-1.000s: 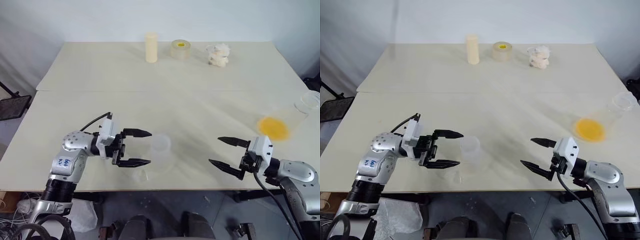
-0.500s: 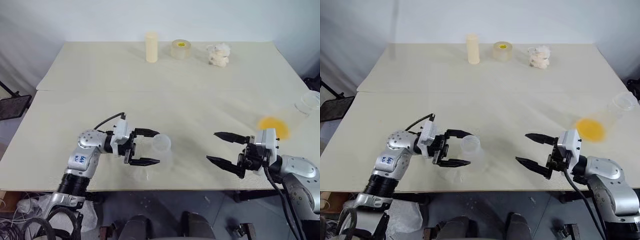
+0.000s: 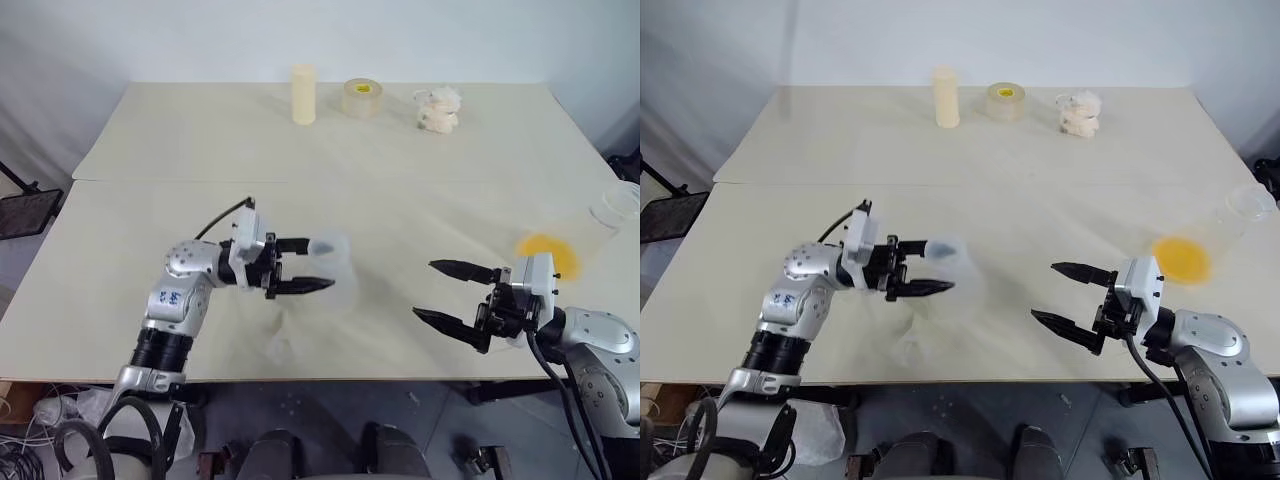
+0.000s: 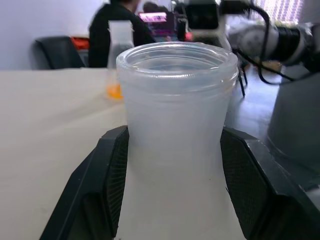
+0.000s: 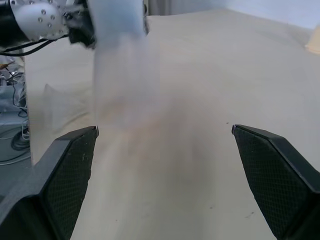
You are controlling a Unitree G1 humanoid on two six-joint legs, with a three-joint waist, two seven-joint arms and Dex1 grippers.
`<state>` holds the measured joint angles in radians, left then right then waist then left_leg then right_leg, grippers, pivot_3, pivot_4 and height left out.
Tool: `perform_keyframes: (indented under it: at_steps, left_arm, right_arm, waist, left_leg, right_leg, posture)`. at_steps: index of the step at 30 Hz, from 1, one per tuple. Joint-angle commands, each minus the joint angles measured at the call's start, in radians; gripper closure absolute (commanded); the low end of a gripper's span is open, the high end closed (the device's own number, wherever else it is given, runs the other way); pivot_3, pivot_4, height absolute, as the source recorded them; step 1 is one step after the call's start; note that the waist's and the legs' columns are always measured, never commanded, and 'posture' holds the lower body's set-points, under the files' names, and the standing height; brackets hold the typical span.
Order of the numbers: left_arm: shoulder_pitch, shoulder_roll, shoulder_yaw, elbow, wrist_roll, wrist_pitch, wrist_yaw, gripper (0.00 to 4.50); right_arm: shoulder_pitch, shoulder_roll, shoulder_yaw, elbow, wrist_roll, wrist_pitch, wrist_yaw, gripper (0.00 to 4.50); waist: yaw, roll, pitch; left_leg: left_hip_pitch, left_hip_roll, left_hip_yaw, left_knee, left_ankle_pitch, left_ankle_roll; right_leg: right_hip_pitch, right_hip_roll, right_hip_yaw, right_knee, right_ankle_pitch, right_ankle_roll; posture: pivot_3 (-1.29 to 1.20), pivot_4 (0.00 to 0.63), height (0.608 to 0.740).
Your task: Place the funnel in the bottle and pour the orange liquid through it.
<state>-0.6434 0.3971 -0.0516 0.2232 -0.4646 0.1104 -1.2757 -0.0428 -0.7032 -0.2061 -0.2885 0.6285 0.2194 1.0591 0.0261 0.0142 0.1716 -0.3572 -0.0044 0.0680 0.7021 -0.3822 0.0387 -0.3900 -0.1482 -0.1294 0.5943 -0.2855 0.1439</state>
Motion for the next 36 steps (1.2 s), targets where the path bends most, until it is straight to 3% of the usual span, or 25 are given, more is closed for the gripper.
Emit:
perform_keyframes:
  at_steps: [1,8,21,33,36]
  left_arm:
    - [-0.089,-0.017,0.010,0.079,0.026,-0.024,0.022,2.07]
    - [-0.273,-0.113,-0.005,0.369,0.121,-0.180,0.040,2.07]
    - [-0.527,-0.292,0.003,0.838,0.298,-0.369,0.257,2.07]
    - [-0.593,-0.351,0.018,0.975,0.362,-0.428,0.289,2.07]
    - [-0.593,-0.353,0.018,0.977,0.368,-0.424,0.269,1.09]
  right_arm:
    - [-0.001,0.001,-0.043,-0.016,0.003,-0.026,-0.010,0.00]
    - [-0.004,0.009,-0.050,-0.009,-0.010,-0.043,-0.029,0.00]
    - [0.073,0.032,-0.080,-0.071,-0.024,-0.058,-0.091,0.00]
    - [0.108,0.037,-0.082,-0.097,-0.029,-0.071,-0.127,0.00]
    - [0.107,0.037,-0.082,-0.096,-0.030,-0.074,-0.131,0.00]
  waist:
    - [0.001,-0.001,0.000]
    - [0.002,-0.003,0.002]
    - [0.005,-0.006,0.004]
    - [0.005,-0.007,0.004]
    - [0.003,-0.007,0.004]
  left_leg:
    - [0.000,0.000,0.000,0.000,0.000,0.000]
    - [-0.003,-0.001,0.000,0.001,0.000,0.000]
    - [-0.013,-0.001,0.001,0.008,0.000,0.001]
    - [-0.014,-0.001,0.001,0.009,0.000,0.001]
    - [-0.014,-0.001,0.001,0.010,0.000,0.001]
  right_leg:
    - [0.000,0.000,0.000,0.000,0.000,0.000]
    - [0.000,0.000,-0.002,0.000,0.000,0.000]
    - [-0.003,0.000,-0.009,-0.001,0.001,0.001]
    - [-0.003,0.000,-0.009,0.000,0.001,0.001]
    - [-0.003,0.000,-0.009,0.000,0.001,0.001]
  posture:
    - [0.00,0.150,0.740]
    - [0.00,0.150,0.740]
    - [0.00,0.150,0.740]
    - [0.00,0.150,0.740]
    - [0.00,0.150,0.740]
